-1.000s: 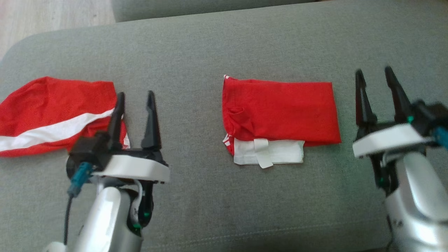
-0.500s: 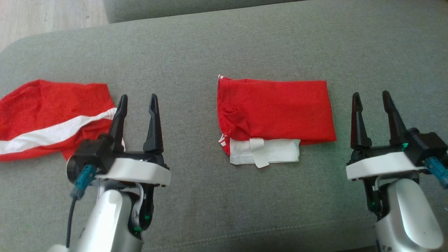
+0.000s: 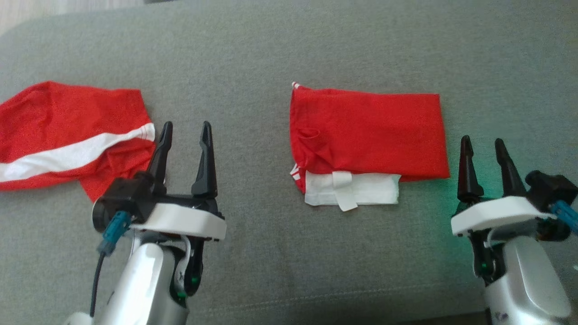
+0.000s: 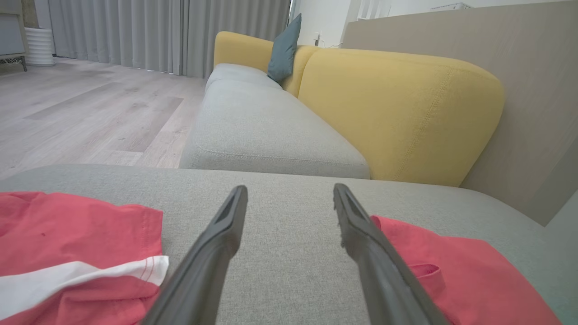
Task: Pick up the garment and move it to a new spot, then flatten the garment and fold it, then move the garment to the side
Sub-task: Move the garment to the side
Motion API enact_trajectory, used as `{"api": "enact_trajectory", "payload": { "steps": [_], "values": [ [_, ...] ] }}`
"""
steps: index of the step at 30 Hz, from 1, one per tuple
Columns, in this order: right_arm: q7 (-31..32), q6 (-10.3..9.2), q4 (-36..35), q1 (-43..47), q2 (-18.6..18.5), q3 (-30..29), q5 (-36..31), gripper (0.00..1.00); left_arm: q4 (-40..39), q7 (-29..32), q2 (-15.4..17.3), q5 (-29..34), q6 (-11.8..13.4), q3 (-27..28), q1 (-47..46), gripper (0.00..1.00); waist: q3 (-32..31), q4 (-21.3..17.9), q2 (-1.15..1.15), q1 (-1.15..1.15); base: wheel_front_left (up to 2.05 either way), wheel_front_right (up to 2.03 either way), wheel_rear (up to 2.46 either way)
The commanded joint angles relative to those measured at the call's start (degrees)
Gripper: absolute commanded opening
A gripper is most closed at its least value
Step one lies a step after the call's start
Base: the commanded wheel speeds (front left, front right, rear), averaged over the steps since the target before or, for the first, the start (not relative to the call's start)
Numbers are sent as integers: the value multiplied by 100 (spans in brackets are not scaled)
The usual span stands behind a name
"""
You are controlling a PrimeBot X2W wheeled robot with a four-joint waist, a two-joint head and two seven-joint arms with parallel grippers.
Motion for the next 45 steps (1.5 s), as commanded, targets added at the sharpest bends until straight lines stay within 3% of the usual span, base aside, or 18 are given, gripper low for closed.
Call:
{"api": "enact_trajectory", "payload": {
  "steps": [1,14,15,16,17,22,25,33,39,45],
  "values": [
    [51,37,24,-363,1,130,102,100,-167,-29,55,61,-18,136,-304,100,126,92,0,0,0,0,0],
    [321,37,1510,-1156,2,494,686,100,-143,-29,55,129,-42,165,-507,100,552,295,0,0,0,0,0],
    [330,37,1581,-1210,2,533,683,73,-148,-29,55,140,-43,181,-514,100,578,282,0,0,0,0,0],
    [327,37,1638,-1266,2,576,678,10,-151,-29,55,152,-45,199,-522,100,606,263,0,0,0,0,0],
    [317,37,1687,-1321,2,617,639,0,-153,-29,55,165,-48,217,-532,100,632,241,0,0,0,0,0],
    [155,37,1757,-1578,-38,587,5,0,-137,-29,55,222,-92,310,-577,100,712,72,0,0,0,0,0],
    [103,37,1613,-1703,-277,560,-345,0,-120,-29,55,240,-122,348,-609,100,750,-38,0,0,0,0,0],
    [149,37,1267,-2033,-1861,469,-1434,0,-129,-29,55,248,-173,330,-727,100,890,-186,0,0,0,0,0],
    [249,37,1342,-2278,-2543,107,-1402,0,-134,-29,55,223,-202,323,-779,100,985,-139,0,0,0,0,0],
    [242,37,1356,-2390,-2751,-11,-1214,0,-121,-29,55,221,-226,382,-785,100,1033,-71,0,0,0,0,0]
  ]
}}
